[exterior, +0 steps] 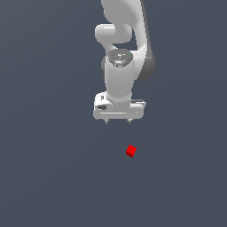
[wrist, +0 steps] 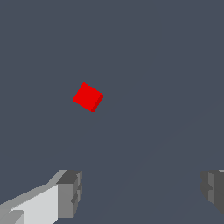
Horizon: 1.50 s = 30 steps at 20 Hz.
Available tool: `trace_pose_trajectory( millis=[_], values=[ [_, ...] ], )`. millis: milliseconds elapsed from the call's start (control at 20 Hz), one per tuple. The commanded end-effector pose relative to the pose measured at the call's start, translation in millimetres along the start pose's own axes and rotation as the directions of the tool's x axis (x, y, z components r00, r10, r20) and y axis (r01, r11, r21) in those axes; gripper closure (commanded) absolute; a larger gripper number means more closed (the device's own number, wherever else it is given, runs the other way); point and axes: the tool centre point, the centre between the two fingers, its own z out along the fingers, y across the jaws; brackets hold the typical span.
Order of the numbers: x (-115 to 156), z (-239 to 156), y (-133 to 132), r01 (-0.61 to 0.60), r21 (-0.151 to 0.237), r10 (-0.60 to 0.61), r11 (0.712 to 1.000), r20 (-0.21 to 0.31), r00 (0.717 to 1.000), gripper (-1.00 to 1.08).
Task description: Pick up the red cube and move it to a goal position.
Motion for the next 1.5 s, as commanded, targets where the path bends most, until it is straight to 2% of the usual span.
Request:
trace_pose_trajectory(
  millis=[0, 450, 850, 1100, 1450],
  values=[
    [0.0, 0.0, 0.0, 0.000, 0.000, 0.000, 1.000, 0.000, 1.000, -0.92],
    [3.8, 12.2, -6.7, -0.041, -0.002, 0.041, 0.999, 0.001, 0.999, -0.92],
    [15.4, 44.8, -23.3, -0.151, -0.007, 0.151, 0.989, 0.004, 0.989, -0.92],
    [28.2, 75.8, -37.6, -0.253, -0.012, 0.253, 0.967, 0.006, 0.967, -0.92],
    [49.6, 120.3, -54.9, -0.395, -0.018, 0.395, 0.919, 0.008, 0.919, -0.92]
  ],
)
